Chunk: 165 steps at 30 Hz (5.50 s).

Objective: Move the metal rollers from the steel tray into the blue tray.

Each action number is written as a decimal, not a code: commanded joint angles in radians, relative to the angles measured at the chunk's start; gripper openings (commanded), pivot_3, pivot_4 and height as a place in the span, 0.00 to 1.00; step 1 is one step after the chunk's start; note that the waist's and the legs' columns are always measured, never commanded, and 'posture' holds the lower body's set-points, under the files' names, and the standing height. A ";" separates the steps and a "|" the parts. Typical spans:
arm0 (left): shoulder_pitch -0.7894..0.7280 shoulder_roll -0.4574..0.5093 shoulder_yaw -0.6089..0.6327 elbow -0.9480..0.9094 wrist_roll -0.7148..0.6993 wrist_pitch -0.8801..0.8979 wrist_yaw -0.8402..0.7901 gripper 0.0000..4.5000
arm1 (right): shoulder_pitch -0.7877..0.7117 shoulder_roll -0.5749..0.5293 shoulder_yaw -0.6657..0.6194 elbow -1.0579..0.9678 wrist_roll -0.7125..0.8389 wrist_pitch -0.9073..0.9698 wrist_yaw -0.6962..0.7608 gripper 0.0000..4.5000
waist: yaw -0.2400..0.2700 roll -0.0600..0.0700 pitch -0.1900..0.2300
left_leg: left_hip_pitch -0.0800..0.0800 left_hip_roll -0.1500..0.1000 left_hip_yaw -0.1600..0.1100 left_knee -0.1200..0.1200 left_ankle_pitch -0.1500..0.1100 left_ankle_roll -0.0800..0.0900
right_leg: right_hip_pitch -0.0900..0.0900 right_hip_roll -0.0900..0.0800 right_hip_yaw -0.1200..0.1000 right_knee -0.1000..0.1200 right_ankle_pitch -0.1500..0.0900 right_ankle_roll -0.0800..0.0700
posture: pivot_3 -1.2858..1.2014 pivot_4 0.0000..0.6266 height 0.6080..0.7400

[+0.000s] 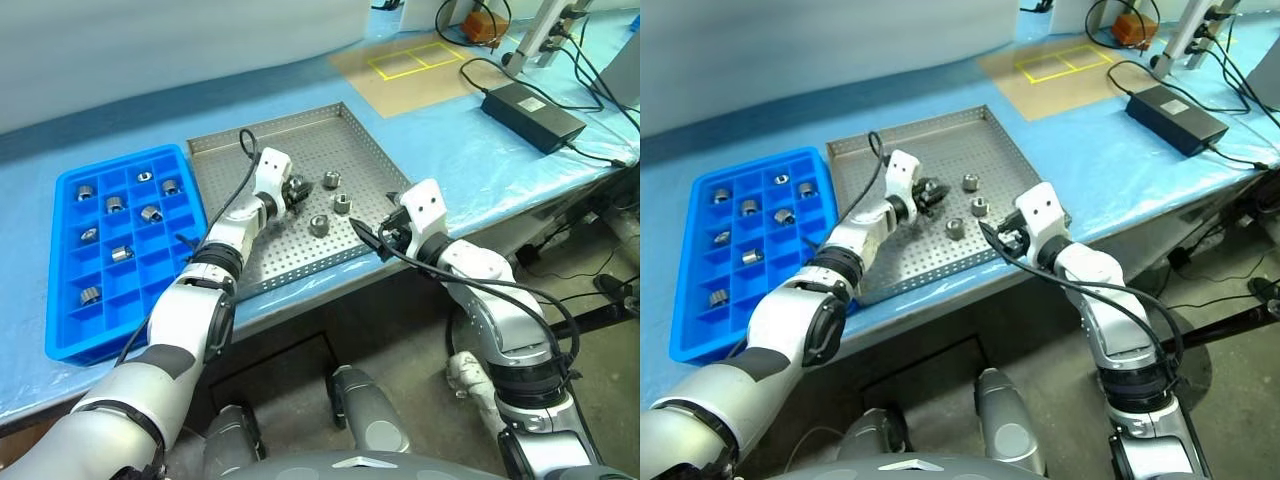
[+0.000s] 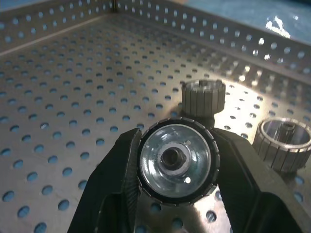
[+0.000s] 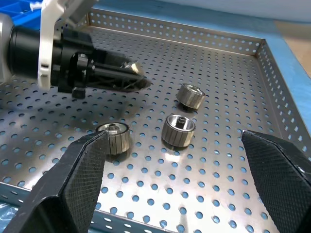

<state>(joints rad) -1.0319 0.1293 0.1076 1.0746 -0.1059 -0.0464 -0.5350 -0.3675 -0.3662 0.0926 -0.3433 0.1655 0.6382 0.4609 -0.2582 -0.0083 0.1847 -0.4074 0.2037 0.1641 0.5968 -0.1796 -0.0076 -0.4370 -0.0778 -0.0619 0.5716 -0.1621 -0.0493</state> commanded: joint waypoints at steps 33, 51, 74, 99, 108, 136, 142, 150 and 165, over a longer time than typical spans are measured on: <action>1.050 0.488 0.267 -1.493 -0.309 0.511 -0.081 0.42 | -0.280 0.209 0.209 0.419 0.020 -0.268 0.341 1.00 | 0.303 0.003 0.002 | 0.026 0.003 0.006 -0.025 0.011 -0.025 | -0.001 0.003 0.009 0.018 -0.007 -0.001 | 0.53 0.24 1.00; 1.067 0.482 0.123 -1.307 -0.156 0.434 -0.062 0.58 | -0.253 0.198 0.201 0.390 0.014 -0.239 0.316 1.00 | 0.301 0.002 0.001 | 0.032 0.003 0.007 -0.029 0.011 -0.026 | 0.001 0.004 0.011 0.018 -0.009 -0.004 | 0.51 0.24 1.00; 0.688 0.386 -0.120 -1.191 -0.199 0.383 -0.233 0.93 | -0.132 0.072 0.027 0.297 -0.005 0.004 0.059 1.00 | 0.259 0.001 0.001 | 0.031 0.003 0.009 -0.028 0.012 -0.027 | 0.001 0.005 0.012 0.018 -0.005 -0.010 | 0.39 0.24 1.00; 0.605 0.331 -0.146 -1.315 -0.209 0.500 -0.157 0.93 | -0.088 -0.043 0.114 0.427 -0.034 0.091 0.139 1.00 | 0.246 0.000 -0.006 | 0.032 0.003 0.009 -0.025 0.011 -0.025 | 0.005 0.005 0.012 0.017 -0.006 -0.009 | 0.41 0.24 1.00; 0.596 0.300 -0.155 -1.296 -0.195 0.478 -0.133 0.93 | -0.723 -0.108 0.255 0.987 -0.107 0.085 0.503 1.00 | 0.230 0.006 -0.005 | 0.028 0.004 0.008 -0.018 0.011 -0.025 | 0.000 0.005 0.010 0.024 -0.004 -0.011 | 0.41 0.24 1.00; 0.656 0.285 -0.148 -1.205 -0.170 0.352 -0.127 0.93 | -0.795 -0.112 0.320 1.154 -0.304 -0.207 0.820 0.92 | 0.246 0.006 -0.005 | 0.024 0.005 0.009 -0.013 0.011 -0.024 | -0.007 0.005 0.010 0.034 -0.007 -0.016 | 0.43 0.24 1.00; 0.657 0.275 -0.154 -1.197 -0.163 0.337 -0.122 0.93 | -0.777 -0.111 0.322 1.170 -0.327 -0.198 0.831 0.99 | 0.246 0.006 -0.005 | 0.024 0.005 0.009 -0.013 0.011 -0.024 | -0.007 0.004 0.010 0.034 -0.007 -0.016 | 0.43 0.24 1.00; 0.649 0.271 -0.153 -1.251 -0.169 0.382 -0.103 0.93 | -0.730 -0.094 0.323 1.241 -0.361 -0.227 0.808 0.99 | 0.246 0.006 -0.005 | 0.024 0.005 0.009 -0.013 0.011 -0.024 | -0.007 0.004 0.010 0.034 -0.007 -0.016 | 0.43 0.24 1.00; 0.651 0.287 -0.138 -1.311 -0.173 0.451 -0.083 0.93 | -0.759 -0.014 0.212 1.290 -0.317 -0.237 0.741 0.36 | 0.244 0.006 -0.005 | 0.027 0.006 0.009 -0.013 0.011 -0.024 | -0.005 0.005 0.010 0.035 -0.007 -0.016 | 0.44 0.24 1.00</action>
<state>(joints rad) -0.3715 0.4084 -0.0496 -0.2042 -0.2698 0.4049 -0.6231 -1.0943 -0.3836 0.3345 0.9478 -0.1795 0.3972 1.2013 -0.0140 -0.0019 0.1799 -0.3804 0.2095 0.1729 0.5833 -0.1683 -0.0320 -0.4421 -0.0731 -0.0520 0.6067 -0.1695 -0.0655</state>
